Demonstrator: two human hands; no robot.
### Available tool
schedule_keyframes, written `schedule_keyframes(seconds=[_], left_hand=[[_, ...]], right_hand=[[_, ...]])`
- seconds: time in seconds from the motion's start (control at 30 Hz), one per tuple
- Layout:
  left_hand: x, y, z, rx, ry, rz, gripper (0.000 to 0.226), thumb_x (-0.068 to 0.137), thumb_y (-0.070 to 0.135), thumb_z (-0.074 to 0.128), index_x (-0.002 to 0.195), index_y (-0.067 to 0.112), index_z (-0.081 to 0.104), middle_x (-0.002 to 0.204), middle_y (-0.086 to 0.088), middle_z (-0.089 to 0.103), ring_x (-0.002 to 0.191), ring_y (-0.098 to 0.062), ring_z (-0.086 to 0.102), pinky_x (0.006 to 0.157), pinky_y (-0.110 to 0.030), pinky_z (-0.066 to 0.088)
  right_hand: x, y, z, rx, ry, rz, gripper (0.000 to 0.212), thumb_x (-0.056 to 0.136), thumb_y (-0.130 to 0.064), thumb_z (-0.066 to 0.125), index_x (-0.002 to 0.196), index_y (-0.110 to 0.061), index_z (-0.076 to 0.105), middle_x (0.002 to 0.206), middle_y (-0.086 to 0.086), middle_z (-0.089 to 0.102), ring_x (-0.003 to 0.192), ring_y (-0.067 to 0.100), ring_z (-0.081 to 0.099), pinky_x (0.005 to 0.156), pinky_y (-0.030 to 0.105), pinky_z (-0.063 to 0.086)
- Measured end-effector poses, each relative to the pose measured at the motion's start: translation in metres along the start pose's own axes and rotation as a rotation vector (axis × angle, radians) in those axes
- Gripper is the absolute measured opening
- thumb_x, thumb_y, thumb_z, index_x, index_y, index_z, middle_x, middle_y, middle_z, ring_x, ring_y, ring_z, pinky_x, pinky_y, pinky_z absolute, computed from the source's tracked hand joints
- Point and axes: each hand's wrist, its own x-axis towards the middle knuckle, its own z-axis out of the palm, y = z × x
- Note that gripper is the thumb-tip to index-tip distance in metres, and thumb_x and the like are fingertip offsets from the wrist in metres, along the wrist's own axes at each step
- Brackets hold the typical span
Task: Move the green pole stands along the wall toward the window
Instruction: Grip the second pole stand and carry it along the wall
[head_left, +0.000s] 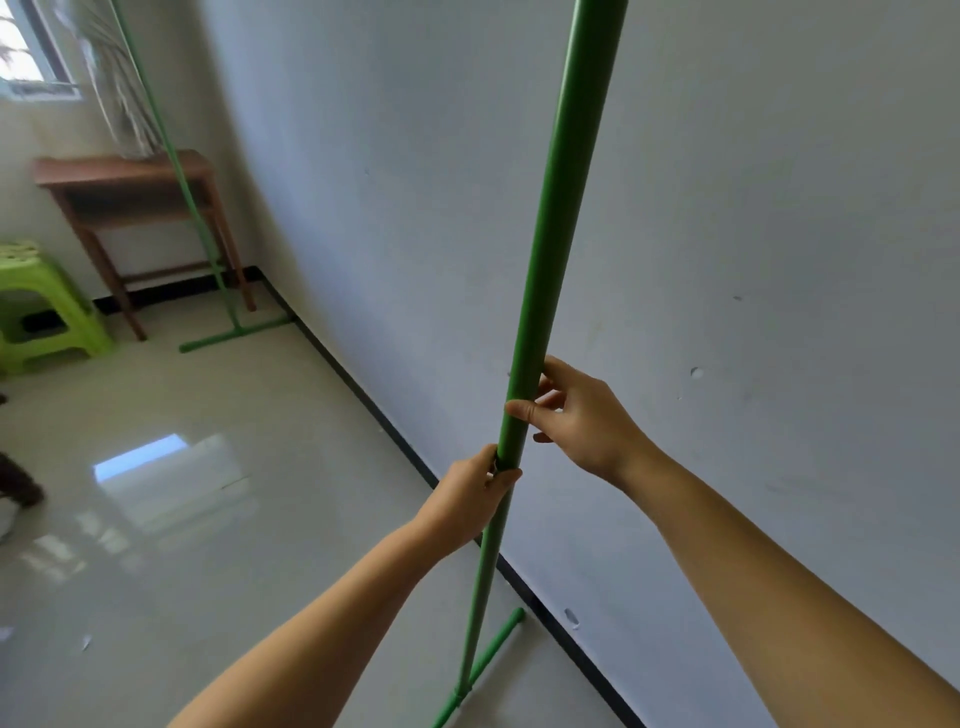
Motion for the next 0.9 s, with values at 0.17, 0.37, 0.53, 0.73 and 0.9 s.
schedule_keyframes(seconds=[0.17,0.37,0.53,0.73,0.9], left_hand=[[0.009,0.020,0.024,-0.040,0.066,-0.043,0.025,0.090,0.026,0.046,0.111,0.013,0.050,0.109,-0.014,0.064,0.097,-0.026,0.063,0.087,-0.042,0.055],[0.005,0.035,0.048,-0.035,0.308,-0.114,0.018,0.085,0.026,0.057,0.098,0.018,0.048,0.078,0.001,0.057,0.074,-0.017,0.061,0.074,-0.029,0.055],[0.002,0.042,0.057,-0.044,0.356,-0.139,0.025,0.088,0.020,0.050,0.112,0.016,0.046,0.087,-0.008,0.062,0.082,-0.022,0.064,0.081,-0.037,0.057],[-0.012,0.047,0.066,0.003,0.298,-0.136,0.031,0.088,0.021,0.050,0.117,0.016,0.043,0.087,-0.009,0.059,0.083,-0.024,0.064,0.082,-0.040,0.057],[-0.023,0.052,0.082,0.014,0.261,-0.082,0.016,0.088,0.020,0.050,0.102,0.020,0.044,0.094,-0.013,0.061,0.087,-0.026,0.064,0.084,-0.041,0.056]], right_hand=[[0.013,0.024,-0.034,-0.047,-0.123,-0.118,0.035,0.081,-0.027,0.064,0.112,-0.016,0.052,0.085,-0.001,0.060,0.083,0.025,0.066,0.078,0.039,0.059],[0.030,0.027,-0.043,-0.101,-0.349,-0.265,0.038,0.083,-0.030,0.060,0.116,-0.014,0.049,0.100,0.002,0.061,0.085,0.016,0.059,0.077,0.028,0.055],[0.025,0.033,-0.042,-0.032,-0.351,-0.257,0.039,0.083,-0.027,0.061,0.117,-0.011,0.050,0.109,0.009,0.063,0.100,0.025,0.063,0.073,0.025,0.055],[-0.002,0.036,-0.045,-0.084,-0.242,-0.305,0.037,0.083,-0.027,0.061,0.112,-0.007,0.053,0.107,0.012,0.067,0.094,0.024,0.065,0.072,0.010,0.044],[-0.024,0.039,-0.057,-0.076,-0.222,-0.277,0.035,0.082,-0.026,0.062,0.111,-0.007,0.053,0.105,0.013,0.067,0.092,0.026,0.066,0.077,0.023,0.053]])
